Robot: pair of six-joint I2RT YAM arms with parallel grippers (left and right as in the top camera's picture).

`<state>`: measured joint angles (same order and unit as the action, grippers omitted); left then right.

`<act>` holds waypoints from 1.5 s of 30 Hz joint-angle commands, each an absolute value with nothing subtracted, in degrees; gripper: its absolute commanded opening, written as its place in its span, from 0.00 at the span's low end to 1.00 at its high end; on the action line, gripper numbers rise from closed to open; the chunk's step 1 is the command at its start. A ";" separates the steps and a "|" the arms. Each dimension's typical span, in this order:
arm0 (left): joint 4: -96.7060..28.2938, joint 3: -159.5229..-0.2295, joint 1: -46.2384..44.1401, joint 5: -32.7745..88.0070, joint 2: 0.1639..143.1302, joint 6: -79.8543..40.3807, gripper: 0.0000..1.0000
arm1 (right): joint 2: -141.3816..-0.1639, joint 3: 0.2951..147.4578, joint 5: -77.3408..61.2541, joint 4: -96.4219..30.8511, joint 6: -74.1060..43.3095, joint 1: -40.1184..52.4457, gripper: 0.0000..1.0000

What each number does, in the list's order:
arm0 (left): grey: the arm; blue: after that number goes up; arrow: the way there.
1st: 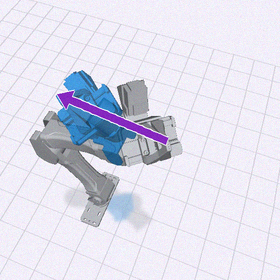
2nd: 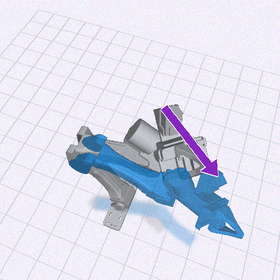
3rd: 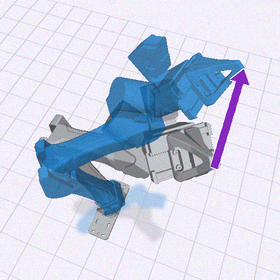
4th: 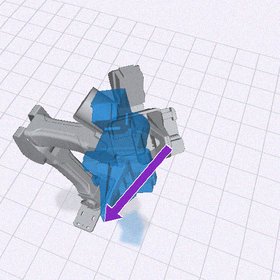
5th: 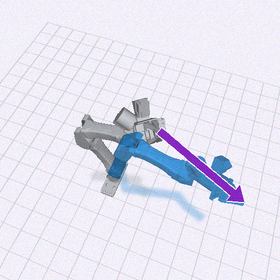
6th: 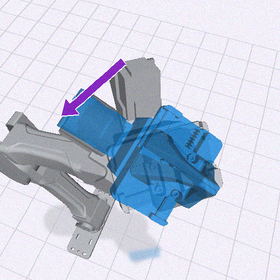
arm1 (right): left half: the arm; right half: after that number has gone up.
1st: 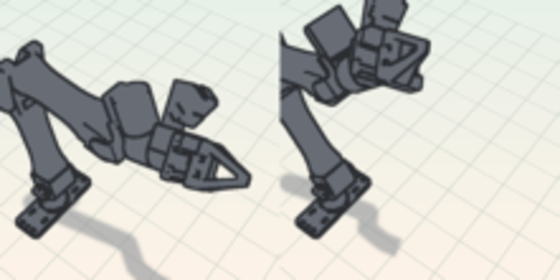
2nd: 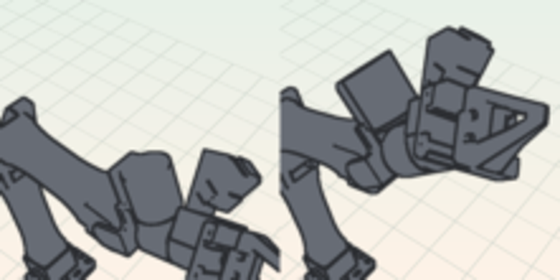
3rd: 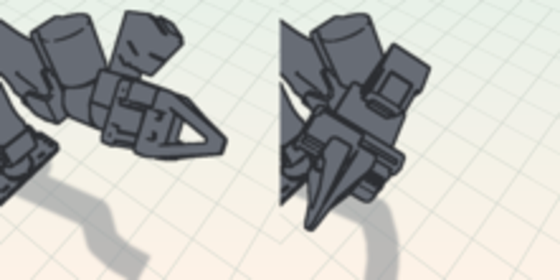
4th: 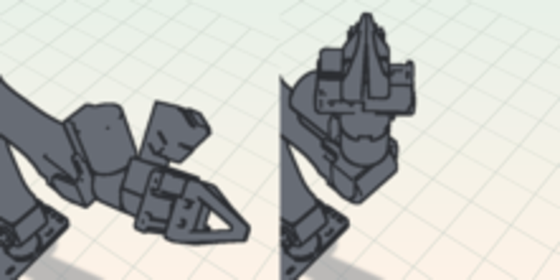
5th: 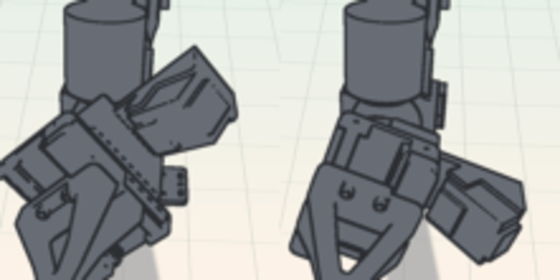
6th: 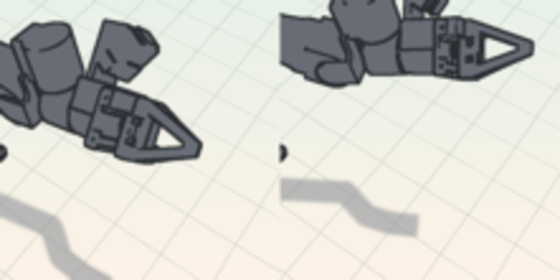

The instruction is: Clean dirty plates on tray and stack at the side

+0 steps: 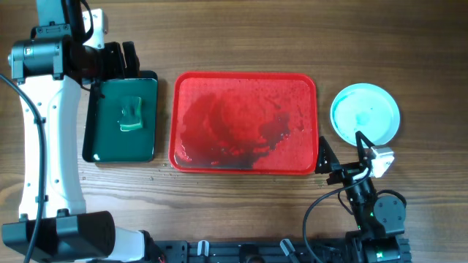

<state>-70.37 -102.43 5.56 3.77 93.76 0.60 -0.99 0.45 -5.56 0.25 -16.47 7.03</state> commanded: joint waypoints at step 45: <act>-3.53 -0.34 -4.62 9.54 0.16 1.08 1.00 | -0.64 0.30 -6.44 0.40 -17.10 7.07 1.00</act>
